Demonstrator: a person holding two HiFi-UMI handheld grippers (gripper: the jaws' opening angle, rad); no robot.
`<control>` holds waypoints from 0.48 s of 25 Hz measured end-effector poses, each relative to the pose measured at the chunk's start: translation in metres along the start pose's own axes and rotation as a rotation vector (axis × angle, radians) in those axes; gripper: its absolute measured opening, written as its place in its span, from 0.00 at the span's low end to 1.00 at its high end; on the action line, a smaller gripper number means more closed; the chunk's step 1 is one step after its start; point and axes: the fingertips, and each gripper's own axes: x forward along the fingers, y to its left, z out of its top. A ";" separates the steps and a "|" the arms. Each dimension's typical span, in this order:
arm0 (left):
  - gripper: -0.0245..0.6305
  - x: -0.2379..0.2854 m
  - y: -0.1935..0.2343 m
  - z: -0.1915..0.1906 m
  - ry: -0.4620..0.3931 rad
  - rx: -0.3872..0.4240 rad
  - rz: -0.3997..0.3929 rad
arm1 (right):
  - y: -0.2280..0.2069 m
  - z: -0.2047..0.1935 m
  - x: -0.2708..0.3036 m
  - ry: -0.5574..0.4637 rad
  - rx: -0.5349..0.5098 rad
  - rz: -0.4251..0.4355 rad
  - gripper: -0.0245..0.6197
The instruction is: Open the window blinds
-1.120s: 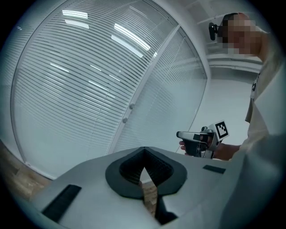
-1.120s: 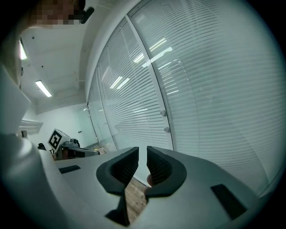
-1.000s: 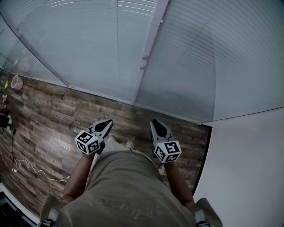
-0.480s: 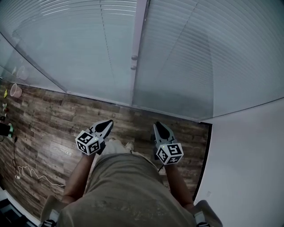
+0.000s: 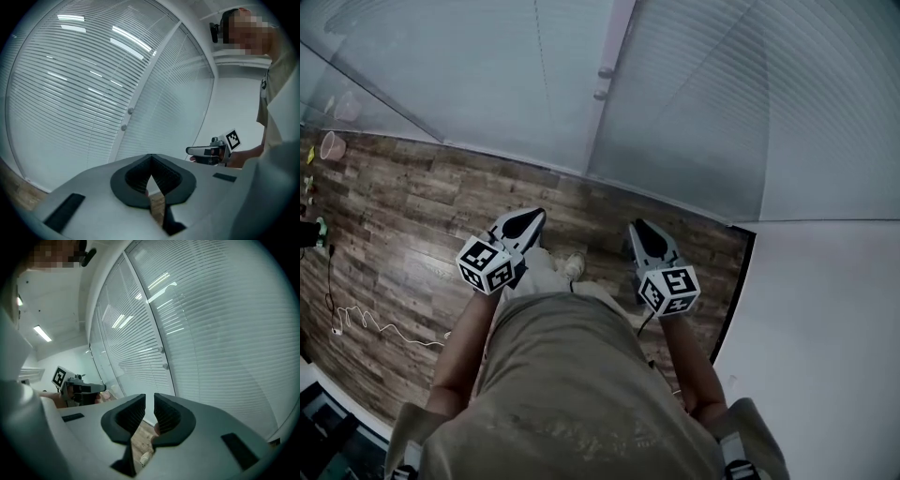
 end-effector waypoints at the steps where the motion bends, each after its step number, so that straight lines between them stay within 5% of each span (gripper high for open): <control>1: 0.06 0.000 0.002 0.002 0.001 -0.004 -0.006 | 0.002 0.002 0.005 0.012 -0.003 0.002 0.11; 5: 0.06 0.013 0.044 0.019 -0.044 0.020 0.005 | 0.005 0.024 0.067 0.034 -0.089 0.047 0.11; 12: 0.06 0.023 0.068 0.017 0.037 0.025 -0.042 | 0.019 0.028 0.105 0.111 -0.107 0.062 0.11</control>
